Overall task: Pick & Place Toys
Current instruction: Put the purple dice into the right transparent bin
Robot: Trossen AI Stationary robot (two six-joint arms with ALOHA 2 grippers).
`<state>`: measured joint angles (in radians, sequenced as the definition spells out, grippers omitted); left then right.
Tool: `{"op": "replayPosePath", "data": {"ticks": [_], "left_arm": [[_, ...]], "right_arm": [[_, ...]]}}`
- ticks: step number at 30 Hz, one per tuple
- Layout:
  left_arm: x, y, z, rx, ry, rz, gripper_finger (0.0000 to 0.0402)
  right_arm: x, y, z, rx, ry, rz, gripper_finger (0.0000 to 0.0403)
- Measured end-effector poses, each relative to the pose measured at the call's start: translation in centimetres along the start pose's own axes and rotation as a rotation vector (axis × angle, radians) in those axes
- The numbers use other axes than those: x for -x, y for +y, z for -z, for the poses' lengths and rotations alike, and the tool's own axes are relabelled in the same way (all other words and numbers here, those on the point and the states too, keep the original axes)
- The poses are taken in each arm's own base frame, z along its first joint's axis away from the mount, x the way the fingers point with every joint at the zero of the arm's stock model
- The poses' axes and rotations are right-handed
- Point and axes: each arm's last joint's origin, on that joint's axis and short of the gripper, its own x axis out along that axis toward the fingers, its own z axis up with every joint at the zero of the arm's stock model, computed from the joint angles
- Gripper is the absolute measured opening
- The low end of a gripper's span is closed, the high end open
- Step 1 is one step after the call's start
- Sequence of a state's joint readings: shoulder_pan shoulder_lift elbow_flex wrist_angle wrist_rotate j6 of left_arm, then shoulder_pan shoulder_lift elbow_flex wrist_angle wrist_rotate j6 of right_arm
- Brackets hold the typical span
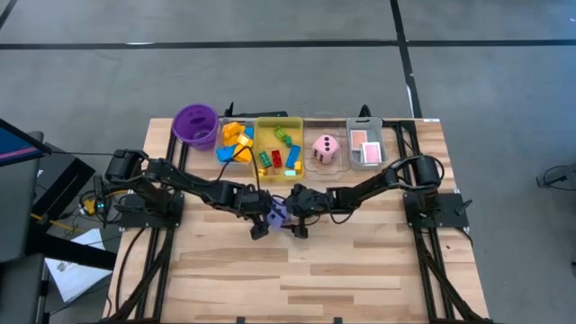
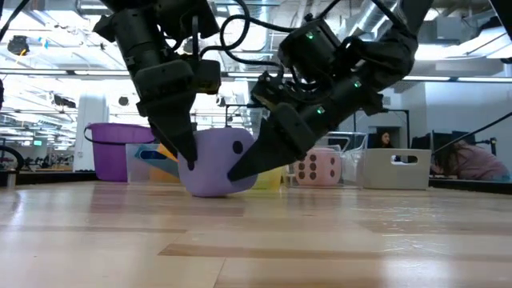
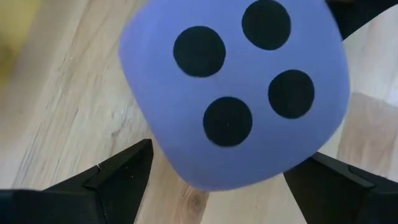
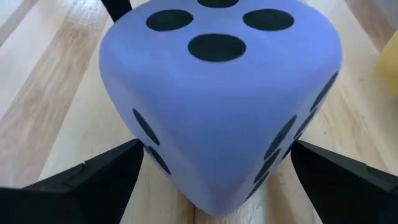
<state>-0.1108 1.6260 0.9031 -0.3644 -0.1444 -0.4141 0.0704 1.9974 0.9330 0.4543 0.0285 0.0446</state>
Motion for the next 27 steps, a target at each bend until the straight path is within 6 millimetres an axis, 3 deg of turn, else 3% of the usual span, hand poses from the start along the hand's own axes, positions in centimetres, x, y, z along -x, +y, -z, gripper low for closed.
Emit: {"op": "replayPosePath", "data": {"ticks": [6, 11, 21, 27], "left_arm": [[0.0, 0.0, 0.1, 0.002, 0.008, -0.003, 0.0337], [0.0, 0.3, 0.6, -0.098, 0.058, -0.032, 0.0337], [0.2, 1.4, 1.5, -0.152, 0.135, -0.200, 0.0337], [0.2, 1.3, 1.5, -0.154, 0.139, -0.192, 0.0337]], "right_arm": [[-0.1, 0.3, -0.4, -0.029, -0.001, -0.009, 0.0400], [0.0, 0.6, -0.4, -0.044, 0.024, -0.034, 0.0400], [0.1, 2.4, 0.1, -0.100, 0.071, -0.146, 0.0400], [0.2, 2.1, 0.7, -0.099, 0.148, -0.111, 0.0400]]}}
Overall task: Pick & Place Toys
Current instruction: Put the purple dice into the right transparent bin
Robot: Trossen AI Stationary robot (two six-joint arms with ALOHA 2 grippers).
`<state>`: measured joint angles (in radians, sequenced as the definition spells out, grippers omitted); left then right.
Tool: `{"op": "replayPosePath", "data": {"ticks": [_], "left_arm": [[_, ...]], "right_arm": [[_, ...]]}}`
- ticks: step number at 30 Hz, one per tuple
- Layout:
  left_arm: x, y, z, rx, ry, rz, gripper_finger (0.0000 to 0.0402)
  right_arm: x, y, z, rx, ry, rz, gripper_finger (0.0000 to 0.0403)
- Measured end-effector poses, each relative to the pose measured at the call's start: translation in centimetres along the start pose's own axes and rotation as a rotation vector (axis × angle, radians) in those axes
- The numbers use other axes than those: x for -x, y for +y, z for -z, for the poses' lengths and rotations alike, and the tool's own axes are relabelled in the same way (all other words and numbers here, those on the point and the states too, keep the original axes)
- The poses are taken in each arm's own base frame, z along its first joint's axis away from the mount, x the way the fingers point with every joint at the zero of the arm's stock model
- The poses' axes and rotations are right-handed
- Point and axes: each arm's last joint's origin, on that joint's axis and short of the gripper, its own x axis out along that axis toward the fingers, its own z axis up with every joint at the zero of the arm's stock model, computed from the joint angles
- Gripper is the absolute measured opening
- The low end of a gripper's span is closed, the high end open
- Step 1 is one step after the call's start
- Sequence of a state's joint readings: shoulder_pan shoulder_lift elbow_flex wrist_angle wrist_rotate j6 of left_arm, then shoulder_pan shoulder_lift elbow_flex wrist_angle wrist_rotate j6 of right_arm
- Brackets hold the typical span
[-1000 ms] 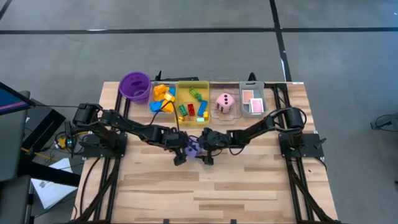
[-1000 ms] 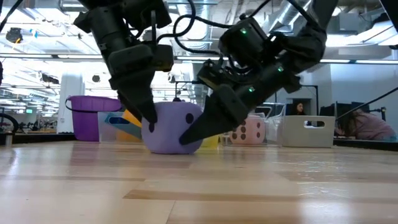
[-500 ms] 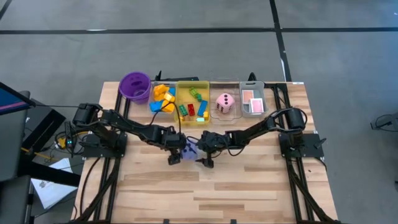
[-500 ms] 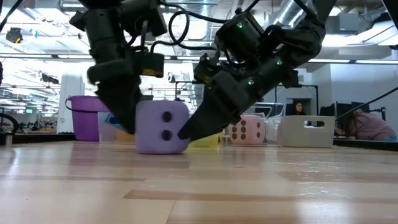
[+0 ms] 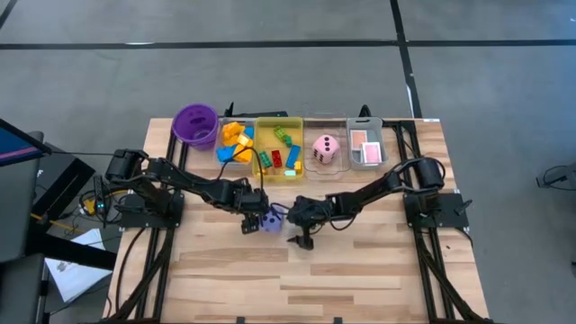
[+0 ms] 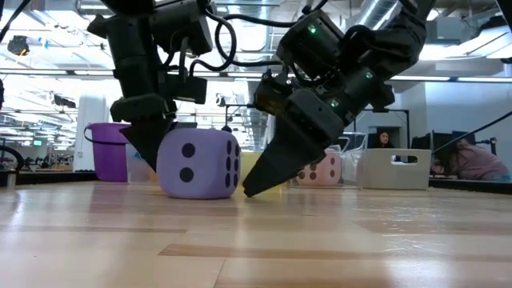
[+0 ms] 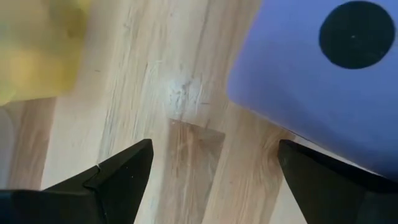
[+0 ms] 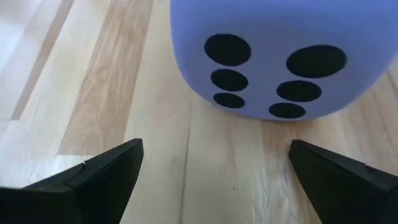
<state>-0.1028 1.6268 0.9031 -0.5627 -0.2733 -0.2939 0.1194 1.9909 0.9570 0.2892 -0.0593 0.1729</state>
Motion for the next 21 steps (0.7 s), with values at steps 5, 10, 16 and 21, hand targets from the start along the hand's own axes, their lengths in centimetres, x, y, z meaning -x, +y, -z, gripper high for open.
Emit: {"op": "replayPosePath", "data": {"ticks": [5, 10, 16, 21], "left_arm": [[0.0, 0.0, 0.0, 0.001, 0.001, 0.005, 0.0337], [0.0, -0.2, -0.2, 0.009, -0.017, 0.036, 0.0337], [0.0, -0.3, -0.6, 0.020, -0.055, 0.063, 0.0337], [0.0, -0.4, -0.7, 0.023, -0.066, 0.066, 0.0337]], "right_arm": [[0.1, -0.3, 0.1, -0.006, 0.020, 0.009, 0.0400], [0.0, -0.3, -0.1, -0.006, -0.025, 0.017, 0.0400], [-0.1, -0.8, -0.1, 0.015, -0.036, 0.111, 0.0400], [0.0, -1.1, -0.2, 0.031, -0.045, 0.114, 0.0400]]}}
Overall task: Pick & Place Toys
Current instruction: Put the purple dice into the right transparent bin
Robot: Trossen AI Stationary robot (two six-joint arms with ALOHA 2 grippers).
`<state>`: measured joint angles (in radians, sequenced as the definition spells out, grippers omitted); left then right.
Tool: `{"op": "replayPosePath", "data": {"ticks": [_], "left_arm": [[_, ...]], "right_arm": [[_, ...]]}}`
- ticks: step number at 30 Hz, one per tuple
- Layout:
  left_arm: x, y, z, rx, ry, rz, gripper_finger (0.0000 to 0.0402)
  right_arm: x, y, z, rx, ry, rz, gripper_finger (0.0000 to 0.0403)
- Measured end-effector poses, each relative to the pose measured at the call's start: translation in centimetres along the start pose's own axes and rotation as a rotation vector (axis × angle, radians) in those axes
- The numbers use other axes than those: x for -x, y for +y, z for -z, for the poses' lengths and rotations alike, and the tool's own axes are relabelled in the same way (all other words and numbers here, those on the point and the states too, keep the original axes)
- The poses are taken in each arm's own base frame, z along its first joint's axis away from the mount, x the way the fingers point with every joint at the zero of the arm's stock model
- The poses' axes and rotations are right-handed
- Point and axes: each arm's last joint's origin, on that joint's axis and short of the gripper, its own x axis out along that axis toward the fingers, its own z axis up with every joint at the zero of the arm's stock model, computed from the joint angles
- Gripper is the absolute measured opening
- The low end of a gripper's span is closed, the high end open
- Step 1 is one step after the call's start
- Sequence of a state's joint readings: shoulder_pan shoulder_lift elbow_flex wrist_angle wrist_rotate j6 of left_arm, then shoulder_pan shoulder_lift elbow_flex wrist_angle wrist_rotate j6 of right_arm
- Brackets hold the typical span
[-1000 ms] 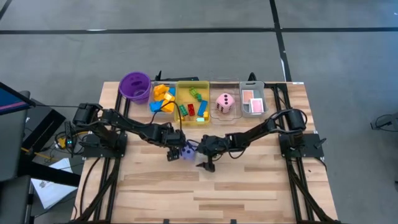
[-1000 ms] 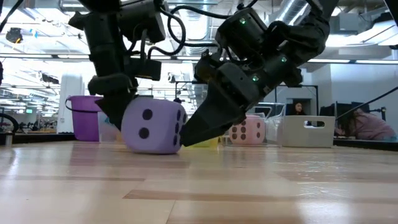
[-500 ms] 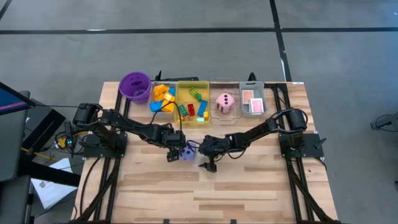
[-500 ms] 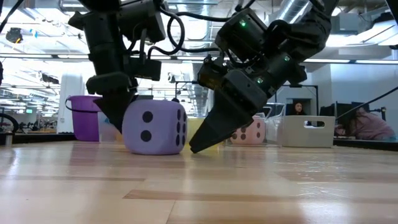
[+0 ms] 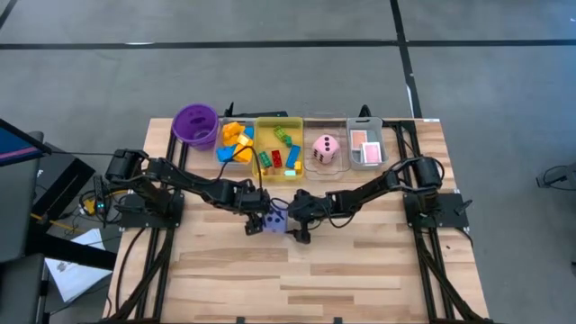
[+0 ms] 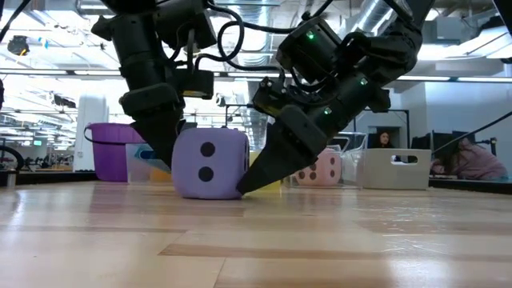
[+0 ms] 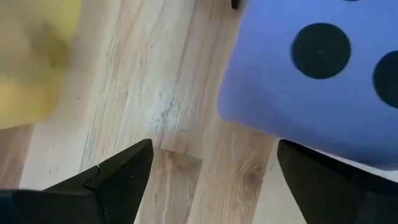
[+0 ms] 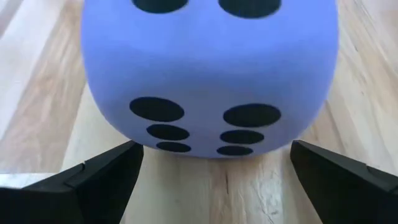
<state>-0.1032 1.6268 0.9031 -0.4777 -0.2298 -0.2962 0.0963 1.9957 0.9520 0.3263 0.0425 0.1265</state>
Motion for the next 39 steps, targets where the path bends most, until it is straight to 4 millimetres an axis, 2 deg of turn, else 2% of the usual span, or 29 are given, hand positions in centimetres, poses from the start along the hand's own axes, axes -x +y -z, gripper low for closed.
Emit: {"op": "replayPosePath", "data": {"ticks": [19, 30, 39], "left_arm": [[0.0, -0.1, -0.5, 0.065, -0.057, -0.007, 0.0337], [0.0, 0.0, -0.3, 0.137, -0.032, -0.015, 0.0337], [0.0, 0.0, -0.1, 0.133, -0.013, -0.015, 0.0337]], "right_arm": [[0.0, 1.0, -0.5, 0.014, -0.064, -0.045, 0.0400], [0.1, -0.8, 0.0, -0.149, 0.046, -0.022, 0.0400], [0.1, 0.6, 0.2, -0.136, 0.043, -0.073, 0.0400]]}}
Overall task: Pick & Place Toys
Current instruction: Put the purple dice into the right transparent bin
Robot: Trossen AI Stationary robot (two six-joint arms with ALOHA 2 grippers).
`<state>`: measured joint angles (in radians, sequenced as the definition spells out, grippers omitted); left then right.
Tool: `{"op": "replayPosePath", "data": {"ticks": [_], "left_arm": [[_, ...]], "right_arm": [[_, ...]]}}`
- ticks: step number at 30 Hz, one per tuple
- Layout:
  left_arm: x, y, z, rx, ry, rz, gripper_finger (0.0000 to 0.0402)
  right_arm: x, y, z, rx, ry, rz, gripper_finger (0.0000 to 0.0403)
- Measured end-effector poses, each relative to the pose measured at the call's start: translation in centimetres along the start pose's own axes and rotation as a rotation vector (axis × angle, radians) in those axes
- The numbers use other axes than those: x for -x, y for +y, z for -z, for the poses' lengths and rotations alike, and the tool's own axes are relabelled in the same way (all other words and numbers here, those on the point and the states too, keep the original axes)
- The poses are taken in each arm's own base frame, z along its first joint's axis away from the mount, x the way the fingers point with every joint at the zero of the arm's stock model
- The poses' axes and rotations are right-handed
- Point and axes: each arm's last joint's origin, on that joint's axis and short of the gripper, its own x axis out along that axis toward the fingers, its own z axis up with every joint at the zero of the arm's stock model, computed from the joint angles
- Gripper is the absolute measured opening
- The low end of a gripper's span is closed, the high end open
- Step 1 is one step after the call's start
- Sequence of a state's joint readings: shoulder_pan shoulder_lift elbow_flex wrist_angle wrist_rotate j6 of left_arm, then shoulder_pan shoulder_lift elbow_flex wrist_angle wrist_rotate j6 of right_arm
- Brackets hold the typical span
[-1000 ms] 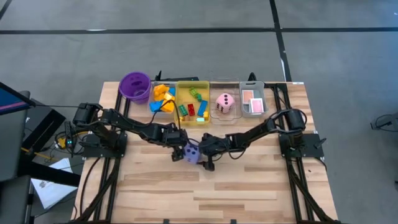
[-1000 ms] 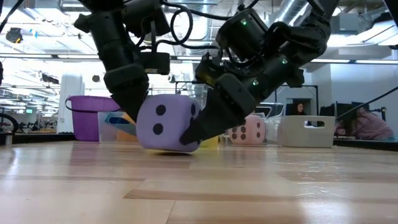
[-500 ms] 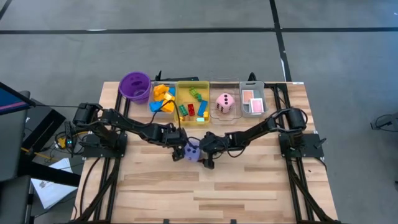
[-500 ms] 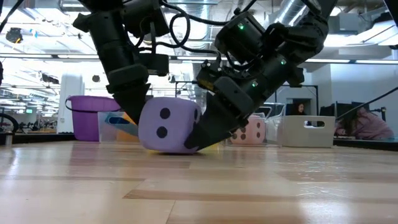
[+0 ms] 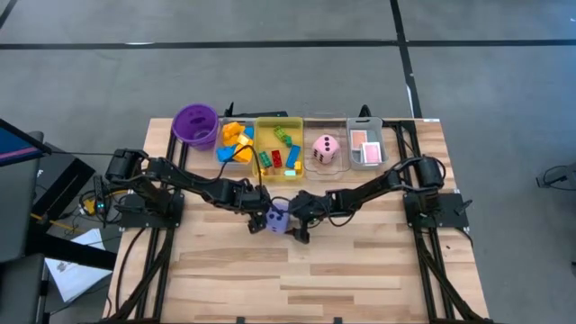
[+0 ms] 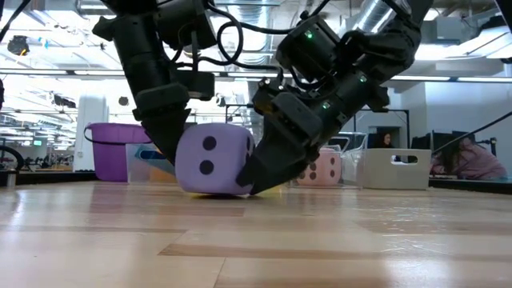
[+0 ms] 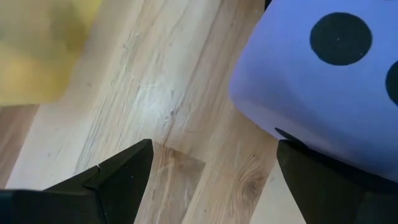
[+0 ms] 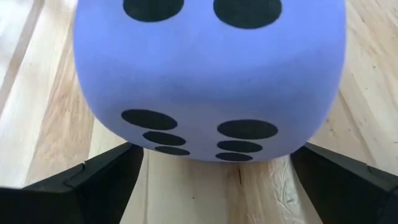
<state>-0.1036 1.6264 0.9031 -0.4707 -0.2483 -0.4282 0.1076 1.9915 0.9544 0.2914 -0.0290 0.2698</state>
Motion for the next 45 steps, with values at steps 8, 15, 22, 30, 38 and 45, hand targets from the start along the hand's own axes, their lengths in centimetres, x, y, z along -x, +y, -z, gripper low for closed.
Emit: {"op": "replayPosePath", "data": {"ticks": [8, 15, 22, 30, 38, 45], "left_arm": [[0.0, 0.0, 0.1, -0.001, 0.003, -0.007, 0.0337], [-0.9, 0.5, 1.6, 0.040, 0.046, -0.024, 0.0337], [-1.7, 0.9, 3.5, 0.117, 0.127, 0.009, 0.0337], [-1.6, 1.1, 4.0, 0.105, 0.133, 0.018, 0.0337], [-1.5, 1.1, 3.9, 0.104, 0.119, 0.007, 0.0337], [-1.5, 1.1, 3.9, 0.105, 0.112, 0.005, 0.0337]], "right_arm": [[0.0, 0.4, 0.4, -0.087, 0.037, -0.001, 0.0400], [0.0, 0.3, 0.6, -0.133, 0.053, 0.013, 0.0400], [0.0, -0.3, 0.6, -0.075, 0.060, 0.015, 0.0400], [0.0, -0.1, 0.6, -0.068, 0.062, 0.014, 0.0400], [0.1, 0.6, 1.1, -0.081, 0.086, 0.049, 0.0400], [1.3, 2.2, 1.1, -0.042, 0.094, 0.107, 0.0400]]}}
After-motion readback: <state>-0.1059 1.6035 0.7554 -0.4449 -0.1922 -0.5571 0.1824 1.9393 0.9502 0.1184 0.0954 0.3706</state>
